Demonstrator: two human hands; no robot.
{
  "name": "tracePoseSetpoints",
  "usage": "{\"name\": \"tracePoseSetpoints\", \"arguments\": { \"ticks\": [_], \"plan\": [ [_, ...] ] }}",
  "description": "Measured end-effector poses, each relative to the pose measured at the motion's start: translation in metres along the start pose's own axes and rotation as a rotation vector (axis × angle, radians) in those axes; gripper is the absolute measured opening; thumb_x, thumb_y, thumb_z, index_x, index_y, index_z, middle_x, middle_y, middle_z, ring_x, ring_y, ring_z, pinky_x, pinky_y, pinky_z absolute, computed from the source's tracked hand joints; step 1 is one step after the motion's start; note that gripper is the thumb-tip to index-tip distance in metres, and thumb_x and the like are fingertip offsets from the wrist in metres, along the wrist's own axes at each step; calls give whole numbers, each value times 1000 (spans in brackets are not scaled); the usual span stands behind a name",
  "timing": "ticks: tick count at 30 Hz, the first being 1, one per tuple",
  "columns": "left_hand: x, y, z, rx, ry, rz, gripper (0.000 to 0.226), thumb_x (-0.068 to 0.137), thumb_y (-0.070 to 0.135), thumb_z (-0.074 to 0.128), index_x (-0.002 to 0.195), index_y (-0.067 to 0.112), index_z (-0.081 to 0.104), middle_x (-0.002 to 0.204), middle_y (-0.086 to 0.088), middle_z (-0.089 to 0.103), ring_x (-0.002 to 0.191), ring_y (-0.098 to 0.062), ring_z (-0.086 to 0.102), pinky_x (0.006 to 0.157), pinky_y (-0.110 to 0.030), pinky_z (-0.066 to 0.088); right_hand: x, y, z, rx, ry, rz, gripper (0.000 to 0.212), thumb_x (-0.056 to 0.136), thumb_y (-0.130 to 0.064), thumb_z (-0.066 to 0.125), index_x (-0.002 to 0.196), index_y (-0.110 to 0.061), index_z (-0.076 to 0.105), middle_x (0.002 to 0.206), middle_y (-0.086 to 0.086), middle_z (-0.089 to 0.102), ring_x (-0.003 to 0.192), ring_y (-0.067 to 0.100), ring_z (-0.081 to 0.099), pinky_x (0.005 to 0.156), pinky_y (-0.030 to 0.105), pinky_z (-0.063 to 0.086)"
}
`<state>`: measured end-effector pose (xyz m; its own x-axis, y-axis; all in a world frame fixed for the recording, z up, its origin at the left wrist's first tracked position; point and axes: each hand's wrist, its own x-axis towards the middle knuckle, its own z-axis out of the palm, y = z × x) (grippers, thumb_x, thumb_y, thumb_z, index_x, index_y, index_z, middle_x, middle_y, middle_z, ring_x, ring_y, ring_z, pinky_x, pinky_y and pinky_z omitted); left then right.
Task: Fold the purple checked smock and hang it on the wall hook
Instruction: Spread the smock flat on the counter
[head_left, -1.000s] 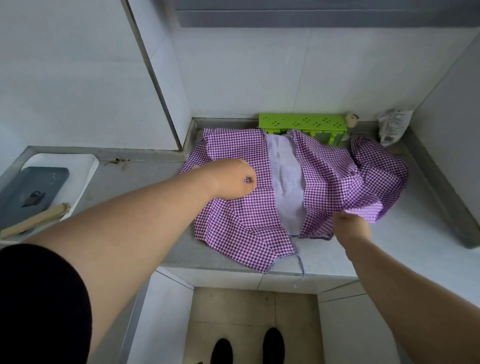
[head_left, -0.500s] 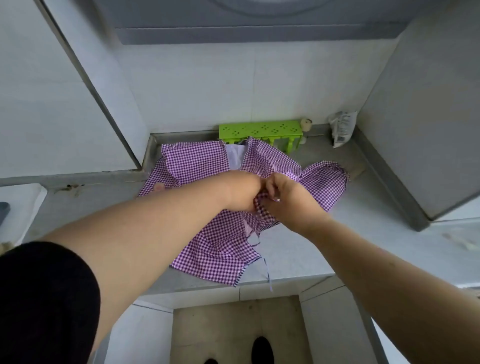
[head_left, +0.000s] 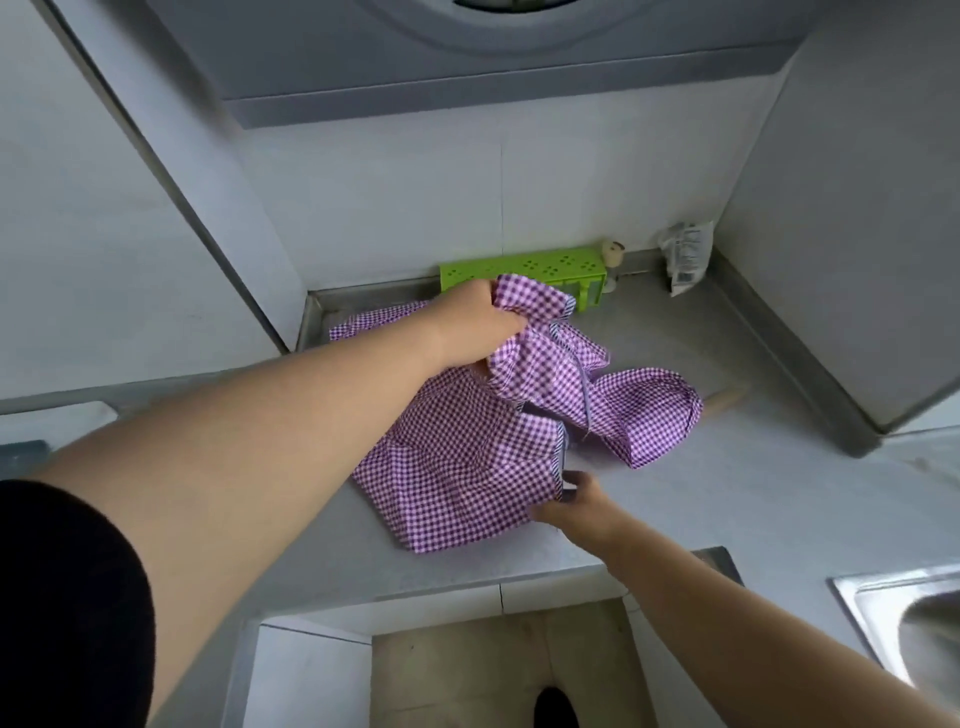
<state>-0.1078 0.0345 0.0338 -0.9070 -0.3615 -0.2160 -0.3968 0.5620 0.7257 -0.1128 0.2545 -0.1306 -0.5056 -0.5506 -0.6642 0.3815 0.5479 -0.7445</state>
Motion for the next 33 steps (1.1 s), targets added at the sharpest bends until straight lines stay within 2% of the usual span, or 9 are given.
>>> {"name": "tracePoseSetpoints", "arguments": {
  "ticks": [4,9,12,16,18,23,27,30,33],
  "plan": [
    [-11,-2,-19,-247,81,-64,18,100,19,61,115,18,71,107,-5,79,95,-26,78,79,-49,67,1,-4,18,-30,-65,-32,67,92,-35,75,149,-14,46,132,-3,59,120,19,55,108,38,42],
    [-32,-9,-52,-508,214,-96,20,102,16,60,121,16,68,110,-5,79,97,-23,79,74,-40,67,8,-23,31,386,165,31,38,101,-22,63,135,-8,54,121,6,69,109,23,68,104,45,52],
    [-43,-14,-78,-581,311,-108,19,103,18,60,119,17,69,108,-4,80,98,-22,78,72,-37,66,7,-54,15,518,299,-71,16,104,-19,56,120,-18,59,114,6,69,103,26,68,104,44,53],
    [-66,-13,-116,-607,423,-88,18,105,23,56,116,18,68,104,-3,81,94,-20,78,74,-37,66,-20,-129,-11,285,508,-305,13,103,-28,52,109,-22,62,116,5,69,101,26,67,99,50,56],
    [-76,-6,-132,-633,475,-76,19,106,24,54,116,16,67,104,-6,80,94,-22,79,76,-40,67,-46,-170,-21,162,560,-434,12,104,-25,49,107,-20,60,103,1,68,97,24,66,96,49,56],
    [-106,31,-179,-662,566,-6,22,106,31,51,107,16,67,96,-4,79,82,-20,77,61,-31,61,-115,-262,-38,-207,669,-748,22,103,-35,50,112,-20,63,101,-2,71,93,21,69,78,38,58],
    [-137,68,-212,-642,597,108,30,108,37,46,96,19,68,97,-2,76,91,-21,72,80,-34,57,-172,-312,-42,-440,766,-920,16,104,-38,51,109,-25,59,93,-9,63,82,12,59,67,25,42],
    [-149,87,-226,-604,623,205,31,106,37,50,102,17,73,103,-2,78,96,-19,73,87,-34,53,-205,-334,-39,-609,790,-1027,12,104,-39,52,107,-30,57,89,-10,61,79,13,58,69,28,41],
    [-165,105,-237,-547,562,296,35,103,47,57,111,19,75,106,1,80,103,-21,73,102,-40,52,-242,-346,-26,-754,788,-1121,5,105,-37,51,105,-33,54,85,-20,56,75,0,52,63,24,39]
  ]
}}
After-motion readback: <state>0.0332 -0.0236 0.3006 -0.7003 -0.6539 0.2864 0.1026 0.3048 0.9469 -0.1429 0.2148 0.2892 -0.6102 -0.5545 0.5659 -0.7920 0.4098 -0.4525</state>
